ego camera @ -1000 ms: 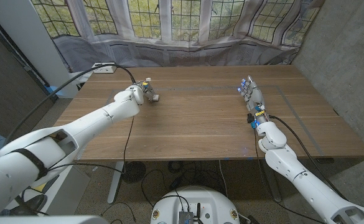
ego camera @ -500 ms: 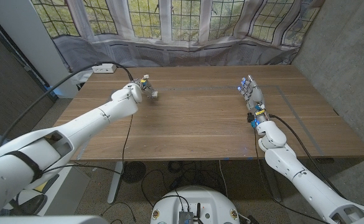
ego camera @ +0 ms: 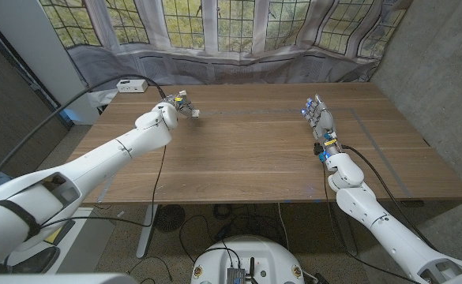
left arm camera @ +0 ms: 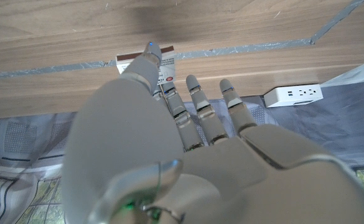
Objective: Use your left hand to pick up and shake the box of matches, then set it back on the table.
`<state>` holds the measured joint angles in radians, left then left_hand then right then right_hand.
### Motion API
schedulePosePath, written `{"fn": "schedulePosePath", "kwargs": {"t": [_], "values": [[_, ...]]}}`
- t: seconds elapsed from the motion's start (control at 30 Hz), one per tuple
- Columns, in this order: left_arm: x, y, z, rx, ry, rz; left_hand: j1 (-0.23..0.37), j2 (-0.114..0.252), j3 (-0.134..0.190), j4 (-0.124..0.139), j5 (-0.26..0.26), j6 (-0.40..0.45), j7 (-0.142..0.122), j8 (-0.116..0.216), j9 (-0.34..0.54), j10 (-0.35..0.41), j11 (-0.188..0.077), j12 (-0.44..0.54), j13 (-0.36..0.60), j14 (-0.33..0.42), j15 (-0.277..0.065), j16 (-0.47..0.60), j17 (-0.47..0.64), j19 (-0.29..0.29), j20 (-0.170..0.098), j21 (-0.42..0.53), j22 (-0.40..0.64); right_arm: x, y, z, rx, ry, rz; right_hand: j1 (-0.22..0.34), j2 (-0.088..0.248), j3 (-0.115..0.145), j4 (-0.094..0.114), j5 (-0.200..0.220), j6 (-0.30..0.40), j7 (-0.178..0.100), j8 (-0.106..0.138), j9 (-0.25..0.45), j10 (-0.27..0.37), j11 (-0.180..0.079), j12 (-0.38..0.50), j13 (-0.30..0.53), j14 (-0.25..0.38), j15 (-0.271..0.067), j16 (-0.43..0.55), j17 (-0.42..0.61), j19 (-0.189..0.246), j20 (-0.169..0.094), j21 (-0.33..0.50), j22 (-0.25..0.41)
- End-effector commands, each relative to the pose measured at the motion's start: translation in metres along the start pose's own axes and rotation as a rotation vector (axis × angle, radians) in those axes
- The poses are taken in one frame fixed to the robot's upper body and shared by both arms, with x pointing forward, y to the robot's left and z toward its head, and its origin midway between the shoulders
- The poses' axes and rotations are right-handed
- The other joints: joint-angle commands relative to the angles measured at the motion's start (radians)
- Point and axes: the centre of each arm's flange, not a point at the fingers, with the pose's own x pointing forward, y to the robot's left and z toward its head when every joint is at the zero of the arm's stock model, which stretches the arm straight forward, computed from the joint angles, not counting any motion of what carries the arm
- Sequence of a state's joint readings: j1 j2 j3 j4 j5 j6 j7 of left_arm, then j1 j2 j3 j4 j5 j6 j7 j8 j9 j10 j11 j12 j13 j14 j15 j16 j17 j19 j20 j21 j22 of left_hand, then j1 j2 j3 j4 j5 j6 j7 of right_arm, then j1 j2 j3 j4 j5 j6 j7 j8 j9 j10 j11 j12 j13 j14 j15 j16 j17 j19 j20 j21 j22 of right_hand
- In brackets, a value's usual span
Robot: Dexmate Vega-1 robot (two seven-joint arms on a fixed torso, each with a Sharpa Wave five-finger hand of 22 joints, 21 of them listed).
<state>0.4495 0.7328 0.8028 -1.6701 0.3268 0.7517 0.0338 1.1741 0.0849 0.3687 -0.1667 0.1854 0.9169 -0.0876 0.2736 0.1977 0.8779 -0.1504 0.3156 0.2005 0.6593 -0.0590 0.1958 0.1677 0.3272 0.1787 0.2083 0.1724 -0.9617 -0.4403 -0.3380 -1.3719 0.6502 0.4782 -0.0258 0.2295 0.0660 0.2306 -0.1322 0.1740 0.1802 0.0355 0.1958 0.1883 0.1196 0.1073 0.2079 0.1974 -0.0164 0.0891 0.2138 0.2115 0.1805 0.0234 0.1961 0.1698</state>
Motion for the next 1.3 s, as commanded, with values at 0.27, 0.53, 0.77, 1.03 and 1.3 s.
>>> {"fn": "schedulePosePath", "kwargs": {"t": [0.27,0.53,0.77,1.03,1.3], "values": [[-0.046,0.037,0.015,-0.012,-0.048,0.095,-0.004,0.018,0.003,0.006,0.009,0.187,0.075,-0.008,0.003,0.207,0.026,0.007,0.048,0.009,-0.037,-0.006,-0.002,0.0,-0.011,-0.005,0.003,0.002,-0.001,0.002,0.002,-0.002,0.02,0.008,0.001,-0.001,-0.003,0.003,0.008,-0.003,0.005,0.004,0.013,0.001,0.002,0.006,0.008,0.006,0.0,0.004,0.005,0.005,0.001,0.005],[-0.063,0.052,0.018,-0.022,-0.056,0.134,-0.006,0.019,0.005,0.007,0.009,0.187,0.076,-0.01,0.004,0.207,0.025,0.006,0.053,0.01,-0.035,-0.008,-0.002,-0.001,-0.012,-0.006,0.003,0.003,-0.002,0.002,0.004,0.003,0.024,0.008,0.002,-0.001,-0.003,0.003,0.008,-0.003,0.005,0.004,0.013,0.0,0.002,0.006,0.008,0.006,0.0,0.004,0.005,0.005,0.001,0.005],[-0.078,0.065,0.021,-0.044,-0.077,0.187,-0.006,0.019,0.006,0.006,0.01,0.187,0.076,-0.012,0.005,0.206,0.024,0.004,0.057,0.008,-0.036,-0.011,-0.003,-0.001,-0.014,-0.006,0.003,0.005,-0.003,0.003,0.01,-0.003,0.024,0.008,0.002,-0.001,-0.003,0.003,0.009,-0.003,0.005,0.004,0.013,0.0,0.001,0.006,0.007,0.005,0.0,0.004,0.005,0.005,0.001,0.005],[-0.1,0.069,0.024,-0.087,-0.111,0.274,-0.006,0.02,0.007,0.005,0.011,0.188,0.078,-0.014,0.006,0.206,0.027,0.002,0.061,0.01,-0.038,-0.01,-0.002,0.004,-0.018,-0.005,0.003,0.005,-0.006,0.004,0.007,-0.011,0.02,0.008,0.002,-0.001,-0.004,0.003,0.009,-0.002,0.004,0.004,0.013,0.0,0.001,0.006,0.008,0.005,0.0,0.004,0.005,0.005,0.001,0.005],[-0.113,0.071,0.021,-0.127,-0.123,0.31,-0.007,0.021,0.008,0.005,0.011,0.191,0.077,-0.015,0.006,0.206,0.026,0.001,0.064,0.012,-0.039,-0.01,-0.001,0.007,-0.019,-0.004,0.003,0.004,-0.008,0.007,0.006,-0.014,0.01,0.009,0.002,-0.001,-0.004,0.003,0.009,-0.001,0.004,0.004,0.013,0.0,0.001,0.007,0.008,0.005,0.0,0.004,0.005,0.006,0.001,0.005]]}}
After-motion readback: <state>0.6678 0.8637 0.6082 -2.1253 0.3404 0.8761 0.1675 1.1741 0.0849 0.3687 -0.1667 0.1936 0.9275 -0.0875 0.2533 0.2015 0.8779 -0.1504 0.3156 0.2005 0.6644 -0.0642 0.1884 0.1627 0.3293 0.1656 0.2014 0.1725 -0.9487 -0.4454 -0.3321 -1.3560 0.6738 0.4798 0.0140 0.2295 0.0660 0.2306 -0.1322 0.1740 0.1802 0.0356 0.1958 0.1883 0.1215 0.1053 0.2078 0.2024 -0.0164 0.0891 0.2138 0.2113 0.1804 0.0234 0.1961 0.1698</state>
